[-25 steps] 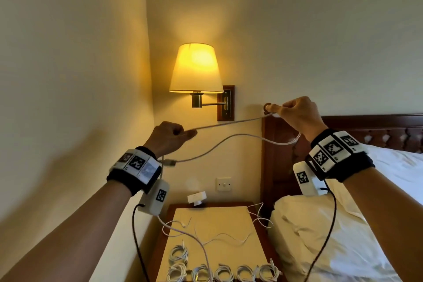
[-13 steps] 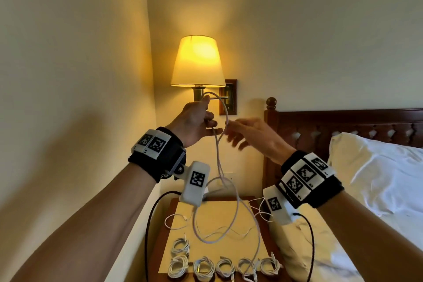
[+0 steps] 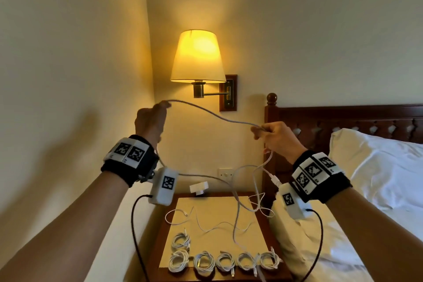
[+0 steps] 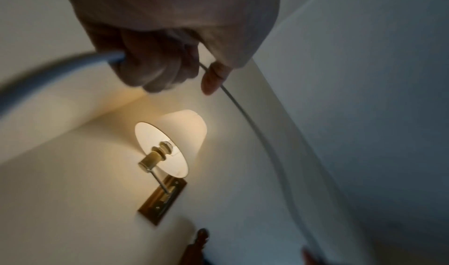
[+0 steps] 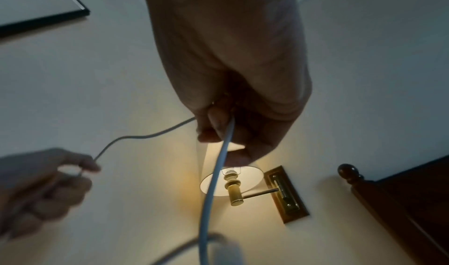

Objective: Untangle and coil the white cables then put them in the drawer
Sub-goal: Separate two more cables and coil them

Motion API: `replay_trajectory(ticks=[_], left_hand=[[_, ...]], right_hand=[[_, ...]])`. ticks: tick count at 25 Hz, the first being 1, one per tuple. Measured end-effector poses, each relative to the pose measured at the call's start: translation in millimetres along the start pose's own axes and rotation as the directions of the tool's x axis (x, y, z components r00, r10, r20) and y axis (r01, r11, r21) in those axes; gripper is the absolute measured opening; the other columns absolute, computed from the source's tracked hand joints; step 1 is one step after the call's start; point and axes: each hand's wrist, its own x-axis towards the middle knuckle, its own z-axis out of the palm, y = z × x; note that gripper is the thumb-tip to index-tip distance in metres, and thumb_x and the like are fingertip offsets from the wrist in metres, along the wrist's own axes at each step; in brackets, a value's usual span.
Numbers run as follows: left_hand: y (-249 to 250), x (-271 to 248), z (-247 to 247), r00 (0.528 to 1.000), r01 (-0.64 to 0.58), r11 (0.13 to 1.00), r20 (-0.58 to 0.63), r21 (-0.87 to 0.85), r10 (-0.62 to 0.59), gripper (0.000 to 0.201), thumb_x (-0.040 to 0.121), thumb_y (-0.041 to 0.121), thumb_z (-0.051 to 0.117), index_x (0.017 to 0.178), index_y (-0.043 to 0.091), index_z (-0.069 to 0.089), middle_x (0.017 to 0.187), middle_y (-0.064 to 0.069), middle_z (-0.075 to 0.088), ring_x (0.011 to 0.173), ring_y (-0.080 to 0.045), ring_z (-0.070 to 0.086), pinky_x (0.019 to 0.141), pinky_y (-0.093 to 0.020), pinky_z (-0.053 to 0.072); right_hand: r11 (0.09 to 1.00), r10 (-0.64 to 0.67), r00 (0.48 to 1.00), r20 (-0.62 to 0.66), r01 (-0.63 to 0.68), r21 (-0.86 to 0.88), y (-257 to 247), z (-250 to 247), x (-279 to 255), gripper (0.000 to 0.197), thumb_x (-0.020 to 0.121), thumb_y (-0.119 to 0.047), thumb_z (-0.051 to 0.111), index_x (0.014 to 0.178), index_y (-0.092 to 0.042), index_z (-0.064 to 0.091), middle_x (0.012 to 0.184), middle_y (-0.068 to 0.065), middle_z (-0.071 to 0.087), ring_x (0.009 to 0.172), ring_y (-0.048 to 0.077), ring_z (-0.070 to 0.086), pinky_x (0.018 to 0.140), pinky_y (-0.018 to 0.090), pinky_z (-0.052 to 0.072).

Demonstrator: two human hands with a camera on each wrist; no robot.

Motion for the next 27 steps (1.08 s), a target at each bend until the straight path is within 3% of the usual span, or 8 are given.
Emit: replay_trajectory(ticks=[4,7,10,12,16,20,23,27], left_hand=[[-5,-26,6,0.953,-0.042,0.995,0.303,0.095,0.011,0.023,0.057,0.036,0.056,0.072,0.018,0.055,0.083,-0.004,0.054,0.080,-0.025,0.053,0.074,-0.035,0.042],[11,-43,24,0.856,-0.196,0.980,0.479,-0.047,0.194,0.034,0.064,0.025,0.053,0.095,0.015,0.059,0.108,-0.008,0.064,0.103,-0.025,0.057,0.087,-0.037,0.039],[15,-53,30,0.686,-0.319,0.948,0.685,-0.020,0.245,0.006,0.087,0.015,0.061,0.086,0.012,0.066,0.083,-0.011,0.065,0.070,-0.027,0.062,0.066,-0.033,0.051],[7,-41,22,0.786,-0.268,0.958,0.551,-0.105,0.281,0.025,0.089,0.032,0.064,0.072,0.014,0.063,0.053,0.001,0.043,0.044,-0.017,0.035,0.043,-0.024,0.031],[-21,3,7,0.943,-0.326,0.943,0.090,0.072,0.319,0.046,0.082,0.048,0.070,0.059,0.010,0.057,0.050,-0.001,0.041,0.042,-0.021,0.034,0.049,-0.027,0.029],[-26,-2,1,0.848,-0.449,0.573,0.529,0.685,0.032,0.090,0.060,0.063,0.079,0.133,0.018,0.050,0.121,-0.003,0.058,0.111,-0.024,0.056,0.092,-0.037,0.046],[-8,-32,24,0.719,-0.466,0.803,0.688,0.372,0.098,0.130,0.052,0.079,0.068,0.154,0.027,0.007,0.147,0.001,0.044,0.134,-0.022,0.039,0.110,-0.044,0.031],[-10,-56,55,0.652,-0.406,0.890,0.749,0.209,0.122,0.066,0.081,0.046,0.069,0.136,0.014,0.051,0.099,-0.006,0.068,0.090,-0.020,0.064,0.084,-0.037,0.053]], right_hand=[[0.999,-0.032,0.998,0.059,0.033,-0.018,-26,2,10,0.032,0.099,-0.033,0.050,0.098,-0.006,0.065,0.077,0.002,0.056,0.072,0.016,0.052,0.067,0.031,0.043],[0.975,-0.150,0.981,0.125,0.168,-0.144,-52,14,20,0.024,0.101,-0.022,0.042,0.107,-0.012,0.063,0.100,0.005,0.061,0.096,0.022,0.055,0.077,0.031,0.042],[0.965,-0.166,0.971,0.174,0.197,-0.175,-51,17,23,0.017,0.103,-0.023,0.041,0.098,-0.018,0.057,0.082,-0.003,0.055,0.078,0.015,0.052,0.064,0.024,0.037],[0.983,-0.092,0.989,0.118,0.109,-0.150,-32,7,21,0.023,0.102,-0.029,0.045,0.086,-0.017,0.057,0.071,-0.003,0.053,0.064,0.012,0.049,0.060,0.024,0.038],[0.990,0.075,0.989,0.124,-0.059,-0.131,4,-7,11,0.039,0.088,-0.050,0.062,0.071,-0.015,0.060,0.060,0.001,0.053,0.056,0.014,0.057,0.062,0.026,0.050],[0.989,0.080,0.994,0.078,-0.069,-0.130,-2,7,18,0.031,0.096,-0.044,0.054,0.084,-0.016,0.059,0.071,0.003,0.056,0.063,0.017,0.059,0.064,0.031,0.054],[0.986,0.013,0.988,0.154,0.013,-0.165,-12,25,24,0.015,0.098,-0.027,0.049,0.088,-0.019,0.055,0.076,-0.003,0.051,0.074,0.016,0.052,0.083,0.042,0.051],[0.955,-0.138,0.950,0.279,0.202,-0.217,-18,45,20,0.015,0.097,-0.008,0.048,0.085,-0.017,0.048,0.077,-0.006,0.047,0.070,0.012,0.049,0.073,0.031,0.045]])
